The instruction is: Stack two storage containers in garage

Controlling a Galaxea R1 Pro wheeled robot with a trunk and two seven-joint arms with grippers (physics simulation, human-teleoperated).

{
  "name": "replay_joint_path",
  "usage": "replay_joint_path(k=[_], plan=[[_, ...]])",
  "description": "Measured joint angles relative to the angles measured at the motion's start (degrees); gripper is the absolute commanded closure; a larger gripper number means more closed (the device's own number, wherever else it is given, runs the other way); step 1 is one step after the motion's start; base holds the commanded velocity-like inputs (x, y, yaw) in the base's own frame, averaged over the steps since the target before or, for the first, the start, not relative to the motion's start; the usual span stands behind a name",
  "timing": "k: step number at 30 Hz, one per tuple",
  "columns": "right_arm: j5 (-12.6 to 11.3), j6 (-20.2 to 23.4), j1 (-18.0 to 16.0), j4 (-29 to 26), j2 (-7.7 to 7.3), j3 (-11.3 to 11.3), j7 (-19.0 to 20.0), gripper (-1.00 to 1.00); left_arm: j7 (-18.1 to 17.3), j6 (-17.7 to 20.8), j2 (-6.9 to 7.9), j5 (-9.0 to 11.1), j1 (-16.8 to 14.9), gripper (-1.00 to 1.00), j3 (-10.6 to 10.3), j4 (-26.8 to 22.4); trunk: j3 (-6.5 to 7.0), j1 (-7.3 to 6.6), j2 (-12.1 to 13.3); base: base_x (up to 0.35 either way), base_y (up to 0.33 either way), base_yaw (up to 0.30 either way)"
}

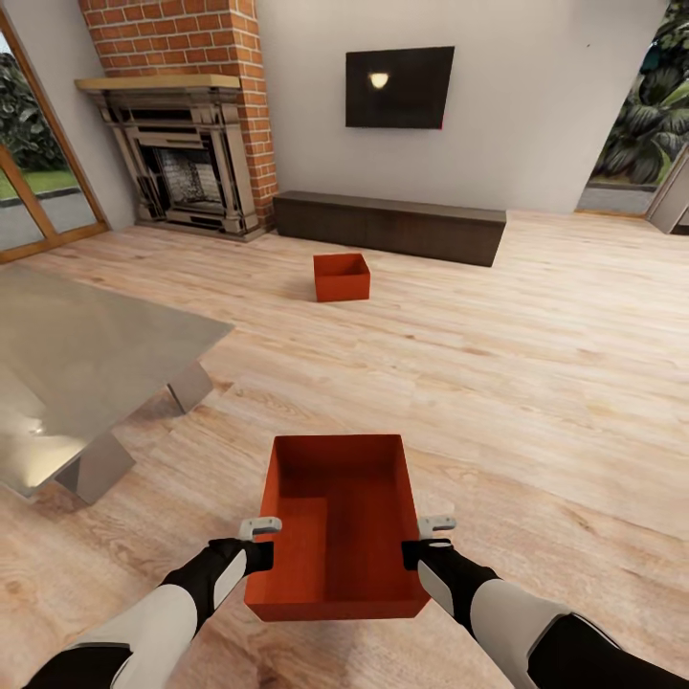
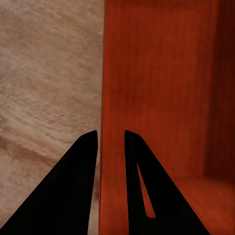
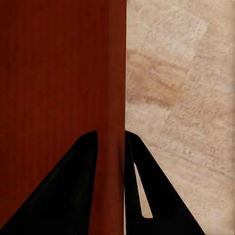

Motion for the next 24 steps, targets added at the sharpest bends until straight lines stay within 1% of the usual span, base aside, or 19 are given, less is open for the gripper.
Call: replay_joint_path(k=[10,24], plan=[[-0.1,-0.1,0.0,0.0,0.01,0.0,0.0,1.0,0.0,0.0,0.03,0.1,0.0,1.0,-0.1,0.0,1.8,-2.2,4.0,0.0,0.0,0.0],[0.6,0.1,0.1,0.0,0.08,-0.5,0.0,1.0,0.0,0.0,0.05,0.2,0.0,1.0,-0.1,0.1,4.31,-5.27,9.6,0.0,0.0,0.0]])
